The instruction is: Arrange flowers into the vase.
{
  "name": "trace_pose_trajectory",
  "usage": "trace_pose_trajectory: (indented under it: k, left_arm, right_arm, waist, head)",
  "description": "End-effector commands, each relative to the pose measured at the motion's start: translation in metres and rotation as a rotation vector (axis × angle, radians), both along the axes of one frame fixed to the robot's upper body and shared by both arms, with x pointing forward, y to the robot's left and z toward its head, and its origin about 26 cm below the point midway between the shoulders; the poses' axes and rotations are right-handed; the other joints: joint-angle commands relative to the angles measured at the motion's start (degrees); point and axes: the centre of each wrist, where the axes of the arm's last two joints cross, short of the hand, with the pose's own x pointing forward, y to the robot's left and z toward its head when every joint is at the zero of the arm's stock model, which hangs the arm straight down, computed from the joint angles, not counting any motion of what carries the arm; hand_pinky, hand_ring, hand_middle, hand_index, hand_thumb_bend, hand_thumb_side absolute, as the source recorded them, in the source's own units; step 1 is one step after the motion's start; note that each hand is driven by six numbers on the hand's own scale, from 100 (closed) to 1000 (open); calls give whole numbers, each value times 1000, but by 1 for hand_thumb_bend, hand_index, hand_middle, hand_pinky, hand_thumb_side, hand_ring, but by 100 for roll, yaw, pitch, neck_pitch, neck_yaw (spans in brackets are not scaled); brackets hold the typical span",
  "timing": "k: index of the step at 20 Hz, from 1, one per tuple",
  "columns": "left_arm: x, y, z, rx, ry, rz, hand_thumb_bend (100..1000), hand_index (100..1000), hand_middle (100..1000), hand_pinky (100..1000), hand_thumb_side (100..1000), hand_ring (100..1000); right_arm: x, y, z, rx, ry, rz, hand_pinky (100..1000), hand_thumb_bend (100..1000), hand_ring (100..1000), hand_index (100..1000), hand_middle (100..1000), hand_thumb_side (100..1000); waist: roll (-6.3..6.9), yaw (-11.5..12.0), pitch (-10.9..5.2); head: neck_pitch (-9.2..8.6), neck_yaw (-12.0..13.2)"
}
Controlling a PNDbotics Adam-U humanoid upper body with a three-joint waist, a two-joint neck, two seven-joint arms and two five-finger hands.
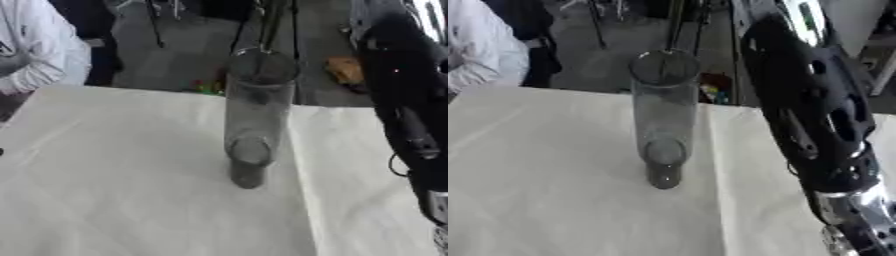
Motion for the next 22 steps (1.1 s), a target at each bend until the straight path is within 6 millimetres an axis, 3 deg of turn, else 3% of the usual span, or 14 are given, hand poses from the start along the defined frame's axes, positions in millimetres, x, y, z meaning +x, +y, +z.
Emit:
trace_pose_trajectory:
  k: [1,22]
  left_arm:
    - [-3,0,7,-2,-29,-9,207,809,733,488,965,764]
    - [-3,-2,9,-17,-39,-15,207,810,734,482,968,767]
  right_arm:
    - [-4,-1,6,-8,-11,-20,100,100,155,125,100,113]
    - [4,-8,-6,-56,14,12,100,100,159,124,100,112]
  waist:
    - [37,-11,-103]
    - [29,45,102]
  head:
    - [-35,38]
    - [-193,125]
